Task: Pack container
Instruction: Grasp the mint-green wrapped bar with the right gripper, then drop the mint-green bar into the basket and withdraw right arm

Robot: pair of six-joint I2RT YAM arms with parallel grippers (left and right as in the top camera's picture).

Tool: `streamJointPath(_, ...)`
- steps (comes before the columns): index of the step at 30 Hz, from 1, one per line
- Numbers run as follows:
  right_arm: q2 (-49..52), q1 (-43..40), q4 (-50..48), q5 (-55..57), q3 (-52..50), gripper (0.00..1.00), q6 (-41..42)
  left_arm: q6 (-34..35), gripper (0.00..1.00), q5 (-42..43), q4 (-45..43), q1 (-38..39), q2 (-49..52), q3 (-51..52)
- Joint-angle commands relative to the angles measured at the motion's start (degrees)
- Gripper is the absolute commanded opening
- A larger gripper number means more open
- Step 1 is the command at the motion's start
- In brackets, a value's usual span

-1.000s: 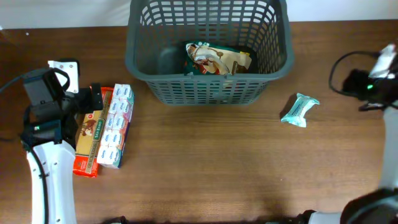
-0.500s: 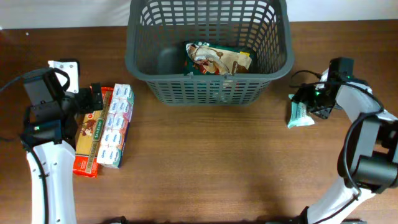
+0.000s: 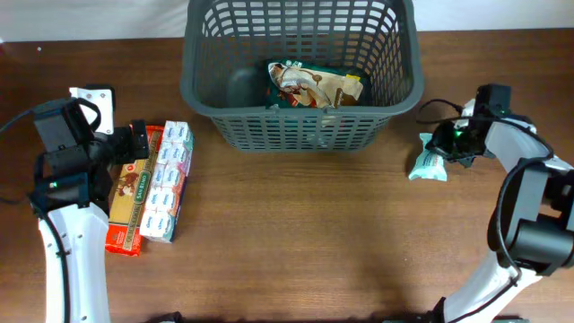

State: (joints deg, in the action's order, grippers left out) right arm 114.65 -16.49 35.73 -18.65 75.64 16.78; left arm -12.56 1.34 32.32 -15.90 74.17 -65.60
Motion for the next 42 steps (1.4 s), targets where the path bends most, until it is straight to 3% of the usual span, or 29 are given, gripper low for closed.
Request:
streamJointPath(1, -8.92, -1.62, 0.28, -5.64, 7.04, 0.04, 0.20, 0.52, 0.99, 0.63, -0.11, -0.31, 0.13, -0.92)
streamJointPath(7, -21.62, -0.68, 1.62, -5.07, 20.57, 0.04, -5.35, 0.52, 0.99, 0.63, -0.11, -0.28, 0.13, -0.92)
streamJointPath(13, -29.07, 9.49, 3.54, -5.16, 33.09, 0.04, -21.11, 0.52, 0.99, 0.63, -0.11, -0.28, 0.13, -0.92)
streamJointPath(22, -23.21, 28.44, 6.99, -3.69, 33.77, 0.04, -48.06, 0.52, 0.99, 0.63, -0.11, -0.28, 0.15, -0.92)
streamJointPath(33, -4.90, 30.77, 1.33, -1.44, 33.79, 0.04, -48.65, 0.52, 0.99, 0.63, -0.11, -0.31, 0.15, -0.92)
streamJointPath(42, 3.56, 30.77, 2.12, -1.42, 33.77, 0.04, -41.31, 0.52, 0.99, 0.63, -0.11, -0.28, 0.13, -0.92)
